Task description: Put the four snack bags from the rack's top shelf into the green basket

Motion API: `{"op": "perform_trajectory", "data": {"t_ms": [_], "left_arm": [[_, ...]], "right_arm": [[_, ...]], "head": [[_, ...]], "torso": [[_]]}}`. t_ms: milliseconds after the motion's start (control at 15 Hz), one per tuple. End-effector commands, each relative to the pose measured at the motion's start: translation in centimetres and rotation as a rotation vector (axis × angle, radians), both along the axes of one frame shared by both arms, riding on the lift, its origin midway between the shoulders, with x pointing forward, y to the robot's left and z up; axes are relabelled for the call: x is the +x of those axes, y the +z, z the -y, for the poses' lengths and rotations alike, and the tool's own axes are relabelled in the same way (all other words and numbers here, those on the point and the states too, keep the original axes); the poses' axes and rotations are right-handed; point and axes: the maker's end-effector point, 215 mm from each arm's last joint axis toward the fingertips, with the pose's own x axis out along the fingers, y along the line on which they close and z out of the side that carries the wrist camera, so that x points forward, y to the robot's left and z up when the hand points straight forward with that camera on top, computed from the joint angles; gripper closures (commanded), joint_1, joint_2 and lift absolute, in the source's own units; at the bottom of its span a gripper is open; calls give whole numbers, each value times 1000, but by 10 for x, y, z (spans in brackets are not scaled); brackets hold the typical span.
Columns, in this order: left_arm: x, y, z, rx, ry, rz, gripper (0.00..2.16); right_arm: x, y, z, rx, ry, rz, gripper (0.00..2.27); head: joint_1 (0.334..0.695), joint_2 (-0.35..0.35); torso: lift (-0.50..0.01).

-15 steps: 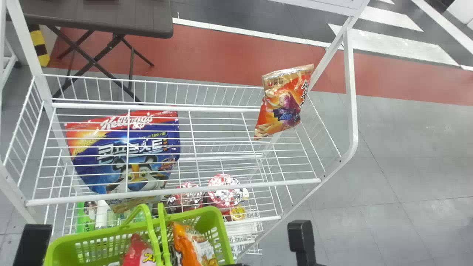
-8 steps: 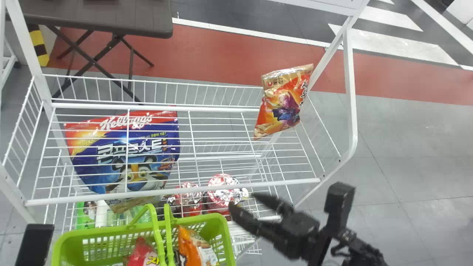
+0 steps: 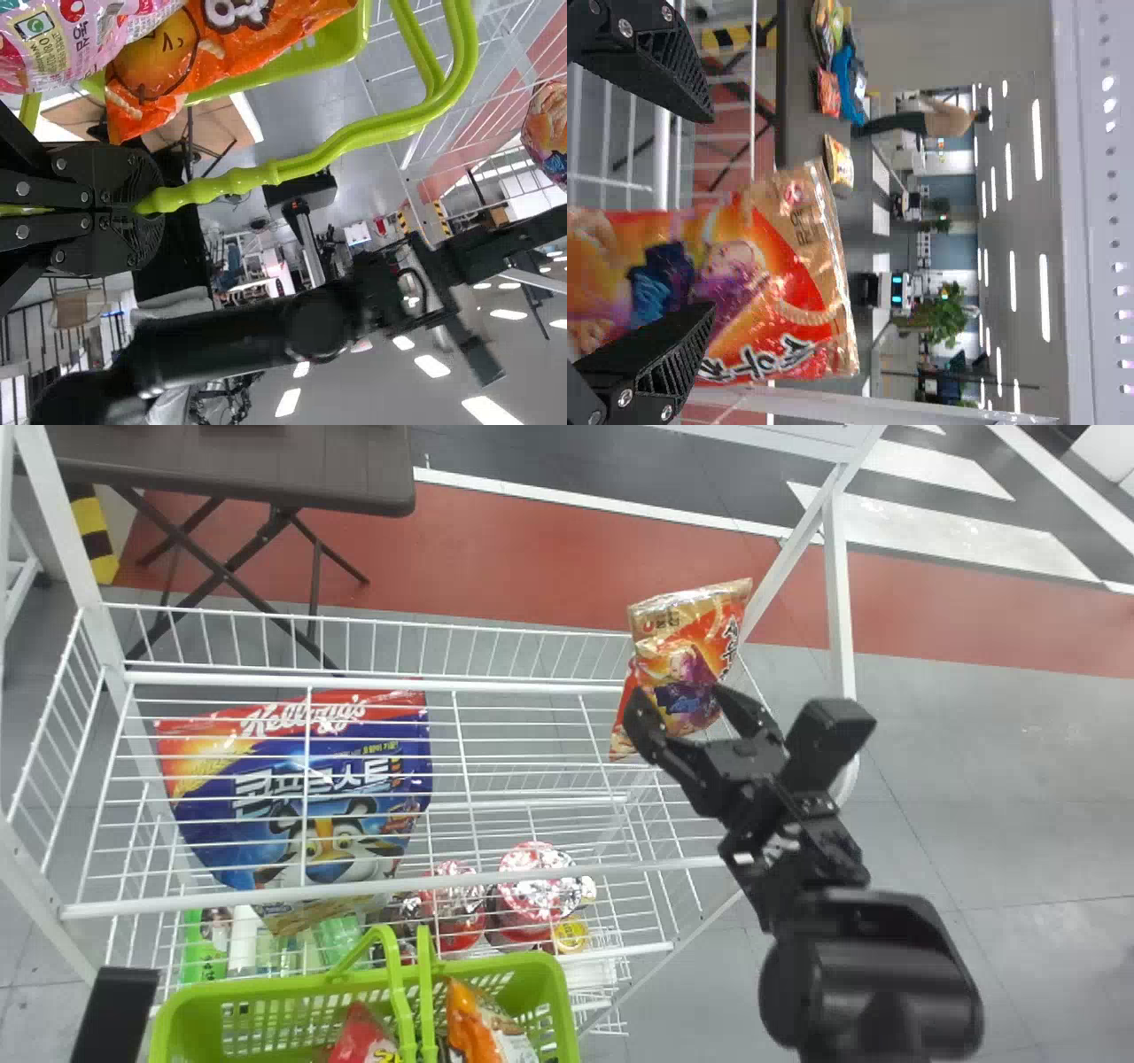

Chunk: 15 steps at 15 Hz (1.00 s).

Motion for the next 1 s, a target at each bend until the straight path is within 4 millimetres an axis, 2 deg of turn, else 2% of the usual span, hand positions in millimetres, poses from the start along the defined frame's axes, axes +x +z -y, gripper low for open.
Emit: {"op": "perform_trajectory", "data": {"t_ms": [0, 267, 333, 400, 467, 533, 733, 933], "left_arm": [[1, 0, -2, 3, 0, 2, 2145], [4, 0, -2, 4, -2, 5, 2145], [5, -1, -2, 6, -2, 5, 2145], [6, -1, -2, 6, -2, 5, 2145], [6, -2, -3, 9, 0, 4, 2145], [6, -3, -4, 13, 1, 1, 2145], [7, -4, -5, 17, 4, 1, 2145], [7, -4, -5, 20, 4, 2, 2145]], "right_arm": [[25, -10, 12, -24, -31, -18, 70], [46, -27, 30, -80, -99, -36, 83], [51, -32, 31, -86, -97, -53, 161], [55, -36, 31, -92, -81, -74, 670], [53, -49, 28, -73, -58, -124, 1787], [50, -58, 23, -44, -34, -156, 2196], [40, -32, 16, -42, -11, -54, 2226], [17, -14, 10, -14, -9, 11, 2226]], "head": [[695, -350], [695, -350], [695, -350], [695, -350], [695, -350], [695, -350], [695, -350], [695, -350]], "torso": [[0], [0], [0], [0], [0], [0], [0], [0]]}}
